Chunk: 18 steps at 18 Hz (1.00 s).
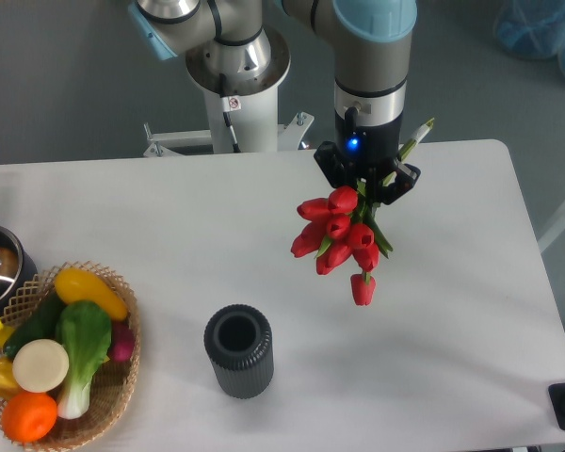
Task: Insert the flowers into the vase
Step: 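Carry the red tulip bunch with the gripper over the black vase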
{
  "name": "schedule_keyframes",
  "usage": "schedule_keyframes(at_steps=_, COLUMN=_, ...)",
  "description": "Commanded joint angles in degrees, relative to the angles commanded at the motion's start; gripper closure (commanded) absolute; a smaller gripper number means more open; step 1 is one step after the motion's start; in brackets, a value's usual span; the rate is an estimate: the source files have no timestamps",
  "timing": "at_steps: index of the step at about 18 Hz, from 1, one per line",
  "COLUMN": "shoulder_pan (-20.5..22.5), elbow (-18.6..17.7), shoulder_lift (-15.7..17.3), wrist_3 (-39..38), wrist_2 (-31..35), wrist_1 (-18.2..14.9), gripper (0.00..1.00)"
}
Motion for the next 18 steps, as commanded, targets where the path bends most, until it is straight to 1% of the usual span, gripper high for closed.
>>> schedule_keyframes(at_steps=5, shoulder_pan=0.3, elbow=0.0, shoulder_lift=0.1, wrist_3=-0.1, wrist_2=-1.9, wrist_1=0.1, gripper=1.00)
schedule_keyframes(at_steps=11, shoulder_pan=0.6, elbow=0.3, shoulder_lift=0.2, wrist_3=-0.6, wrist_2=-7.7, wrist_1=0.7, gripper=1.00)
schedule_keyframes(at_steps=13, shoulder_pan=1.0, elbow=0.9, shoulder_lift=0.3, wrist_3=-0.6, wrist_2=-11.6, wrist_1=0.8, gripper=1.00)
schedule_keyframes(at_steps=14, shoulder_pan=1.6, elbow=1.1, shoulder_lift=0.3, wrist_3=-0.6, wrist_2=-14.0, wrist_1=1.3, gripper=1.00)
schedule_keyframes(at_steps=15, shoulder_pan=2.1, elbow=1.1, shoulder_lift=0.4, wrist_3=-1.1, wrist_2=-18.2, wrist_1=3.3, gripper=1.00)
schedule_keyframes(at_steps=18, shoulder_pan=2.7, elbow=1.1, shoulder_lift=0.4, wrist_3=-6.2, wrist_2=-26.2, wrist_1=8.2, gripper=1.00)
